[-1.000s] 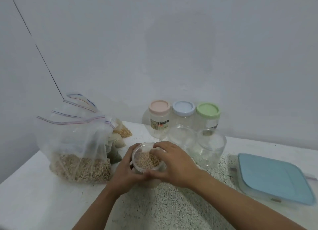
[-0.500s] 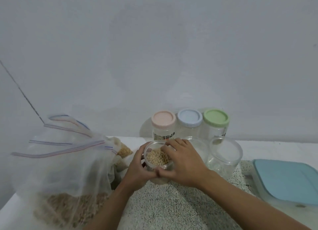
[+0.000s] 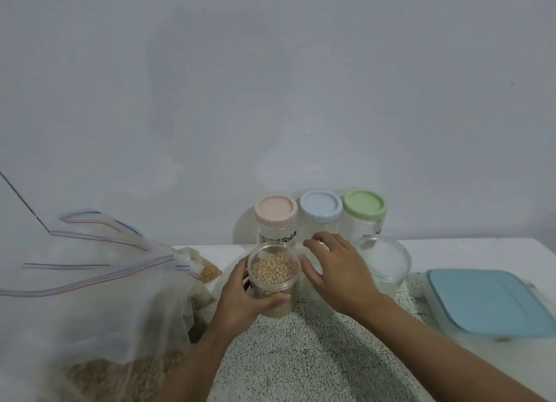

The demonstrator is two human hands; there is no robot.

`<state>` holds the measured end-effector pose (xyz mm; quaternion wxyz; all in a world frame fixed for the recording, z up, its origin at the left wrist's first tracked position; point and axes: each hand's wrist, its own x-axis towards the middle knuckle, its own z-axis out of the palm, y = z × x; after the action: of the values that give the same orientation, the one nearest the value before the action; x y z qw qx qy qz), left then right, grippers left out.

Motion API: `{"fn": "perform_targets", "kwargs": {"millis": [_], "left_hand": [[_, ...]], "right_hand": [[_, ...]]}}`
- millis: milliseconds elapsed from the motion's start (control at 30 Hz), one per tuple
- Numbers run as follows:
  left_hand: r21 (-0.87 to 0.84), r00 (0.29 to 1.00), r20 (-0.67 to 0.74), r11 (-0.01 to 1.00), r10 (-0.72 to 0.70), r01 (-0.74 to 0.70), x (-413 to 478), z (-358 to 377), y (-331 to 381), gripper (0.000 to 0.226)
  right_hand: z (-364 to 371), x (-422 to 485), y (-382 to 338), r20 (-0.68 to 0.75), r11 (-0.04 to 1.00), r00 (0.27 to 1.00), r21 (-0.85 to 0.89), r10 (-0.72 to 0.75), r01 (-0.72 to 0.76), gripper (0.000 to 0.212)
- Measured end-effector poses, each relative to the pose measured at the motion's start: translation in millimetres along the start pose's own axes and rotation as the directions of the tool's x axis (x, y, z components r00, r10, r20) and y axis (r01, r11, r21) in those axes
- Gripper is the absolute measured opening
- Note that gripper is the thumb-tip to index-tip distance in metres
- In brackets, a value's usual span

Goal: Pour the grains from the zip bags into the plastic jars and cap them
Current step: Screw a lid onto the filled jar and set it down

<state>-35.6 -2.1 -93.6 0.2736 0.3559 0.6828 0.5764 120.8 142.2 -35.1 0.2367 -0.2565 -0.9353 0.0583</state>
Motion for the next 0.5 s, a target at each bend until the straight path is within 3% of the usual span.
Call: {"fn": "perform_targets", "kwargs": {"millis": [167,300,500], "left_hand": [[0.064,0.999,0.007,0.997,-0.052,0.052,-17,5,9,0.081],[0.142,0.982,-0.139,0.979,-0.128,0.148,-46,13,13,0.108],[0.159,0.95,-0.313,0.985,-0.007,0.06,-82,34,24,0.044]], "right_hand": [[1,-11,8,0.068,0.999,0.998,-0.043,-0.011,0.014,0.042],[-10,-31,6,0.059,0.996,0.994,0.007,-0.09,0.089,0.04],[-23,-61,3,0.026,0.972,0.984,0.164,-0.175,0.169,0.036]]}}
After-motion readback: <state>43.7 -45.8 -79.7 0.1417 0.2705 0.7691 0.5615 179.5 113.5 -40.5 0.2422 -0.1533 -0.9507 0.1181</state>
